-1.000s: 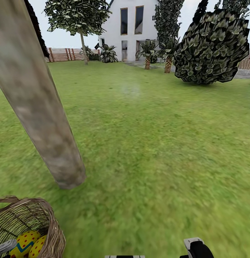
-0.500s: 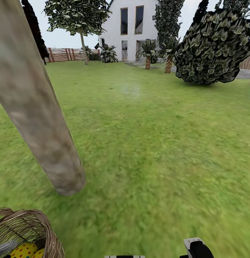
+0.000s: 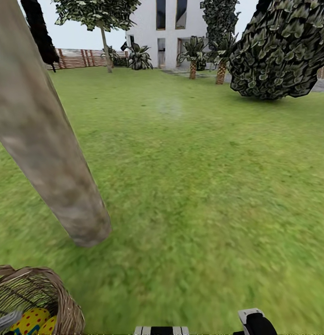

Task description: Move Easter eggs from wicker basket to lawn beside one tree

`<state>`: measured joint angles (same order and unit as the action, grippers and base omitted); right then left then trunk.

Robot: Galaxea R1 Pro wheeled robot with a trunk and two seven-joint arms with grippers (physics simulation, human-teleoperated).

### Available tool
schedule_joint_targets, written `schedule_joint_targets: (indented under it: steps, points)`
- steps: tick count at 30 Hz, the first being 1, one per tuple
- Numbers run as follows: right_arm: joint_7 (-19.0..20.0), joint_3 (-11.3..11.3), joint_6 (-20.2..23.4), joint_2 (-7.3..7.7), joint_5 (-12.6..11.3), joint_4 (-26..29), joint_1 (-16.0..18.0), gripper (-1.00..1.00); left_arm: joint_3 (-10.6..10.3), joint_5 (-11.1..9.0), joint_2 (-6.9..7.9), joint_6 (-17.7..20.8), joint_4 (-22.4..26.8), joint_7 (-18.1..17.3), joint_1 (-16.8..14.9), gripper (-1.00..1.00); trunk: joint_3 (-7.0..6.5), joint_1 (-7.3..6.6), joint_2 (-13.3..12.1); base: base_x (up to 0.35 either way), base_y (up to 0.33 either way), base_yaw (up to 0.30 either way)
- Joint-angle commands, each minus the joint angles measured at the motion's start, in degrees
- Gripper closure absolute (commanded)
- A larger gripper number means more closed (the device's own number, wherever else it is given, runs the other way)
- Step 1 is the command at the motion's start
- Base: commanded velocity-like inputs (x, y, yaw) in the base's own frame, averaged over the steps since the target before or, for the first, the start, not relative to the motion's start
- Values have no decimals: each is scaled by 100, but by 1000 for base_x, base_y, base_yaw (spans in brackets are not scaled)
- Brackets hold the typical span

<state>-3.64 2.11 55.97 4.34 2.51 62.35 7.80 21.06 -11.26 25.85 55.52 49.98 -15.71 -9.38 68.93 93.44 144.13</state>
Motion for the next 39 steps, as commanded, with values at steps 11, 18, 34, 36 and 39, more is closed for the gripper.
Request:
schedule_joint_targets:
  steps: [11, 18, 34, 36, 39]
  points:
    - [-5, 1, 38, 19, 22, 34, 2, -100, 5, 1, -25, 29, 3, -20, -3, -100, 249, 27, 17, 0, 0, 0]
    - [-5, -7, 44, 23, 22, 47, 2, -100, 4, 1, -35, 29, 3, -20, -3, -100, 404, 45, 26, 0, 0, 0]
    - [-5, -8, 43, 17, 13, 44, 2, -100, -14, 1, -113, 29, 3, -20, -3, -100, 759, 86, 48, 0, 0, 0]
    - [-5, -8, 44, 15, 13, 42, 2, -100, -14, 1, -118, 29, 3, -20, -3, -100, 781, 89, 49, 0, 0, 0]
    - [-5, -7, 45, 15, 13, 41, 2, -100, -14, 1, -123, 29, 3, -20, -3, -100, 781, 89, 49, 0, 0, 0]
